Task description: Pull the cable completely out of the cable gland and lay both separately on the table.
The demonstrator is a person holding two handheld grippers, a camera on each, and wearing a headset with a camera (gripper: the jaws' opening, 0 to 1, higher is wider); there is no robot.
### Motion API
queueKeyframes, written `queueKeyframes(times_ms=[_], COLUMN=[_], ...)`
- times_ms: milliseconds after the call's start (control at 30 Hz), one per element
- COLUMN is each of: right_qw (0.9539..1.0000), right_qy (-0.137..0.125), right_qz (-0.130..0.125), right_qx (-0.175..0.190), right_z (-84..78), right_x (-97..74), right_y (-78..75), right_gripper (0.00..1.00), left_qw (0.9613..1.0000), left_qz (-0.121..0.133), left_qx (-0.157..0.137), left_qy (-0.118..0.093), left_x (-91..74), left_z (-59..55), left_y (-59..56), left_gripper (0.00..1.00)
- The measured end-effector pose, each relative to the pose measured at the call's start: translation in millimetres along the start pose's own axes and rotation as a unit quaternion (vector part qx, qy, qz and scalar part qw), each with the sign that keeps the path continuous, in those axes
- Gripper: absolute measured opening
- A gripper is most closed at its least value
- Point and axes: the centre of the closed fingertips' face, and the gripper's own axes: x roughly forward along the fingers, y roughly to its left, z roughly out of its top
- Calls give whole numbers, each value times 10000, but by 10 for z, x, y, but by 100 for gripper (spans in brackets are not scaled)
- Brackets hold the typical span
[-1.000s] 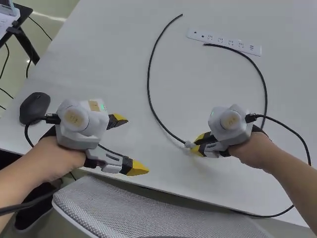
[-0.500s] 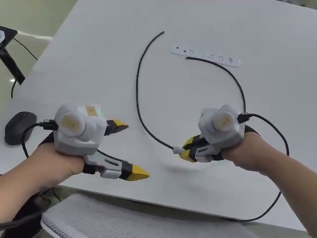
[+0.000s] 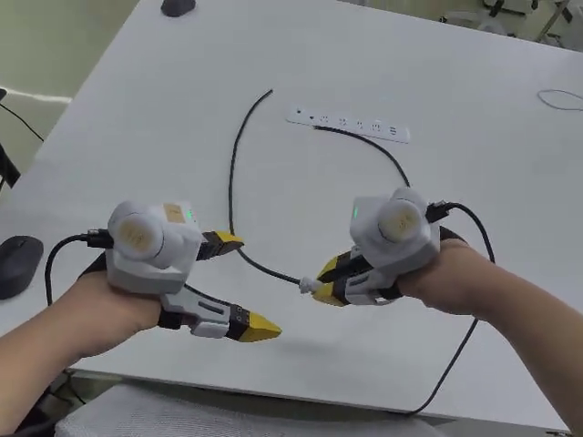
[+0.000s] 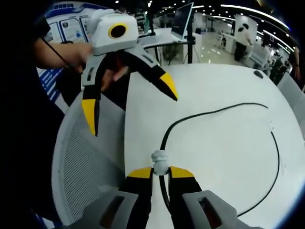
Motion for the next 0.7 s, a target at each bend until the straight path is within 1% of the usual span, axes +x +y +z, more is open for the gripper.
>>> queueKeyframes(times_ms=[167,267,367,567,700], right_qw=[9999,9999,9996,9985,9981], right_qy=[-11,-59,-77,3,1], right_qz=[3,43,66,91,127], right_qx=[-102,-140,-248,-531,-601], right_z=[43,105,188,301,363], right_x=[-92,-154,-215,-319,-369], right_y=[25,49,76,107,124], right_gripper=[6,6,6,6,6], left_qw=[10000,9998,9993,9988,9983], left_qz=[-78,-121,-201,-300,-351], left_qx=[31,94,128,225,240], left_qy=[-49,-135,-278,-324,-391], left_x=[41,54,77,120,122], left_z=[85,151,235,293,328], left_y=[-33,-53,-85,-148,-160], left_gripper=[83,83,83,79,74])
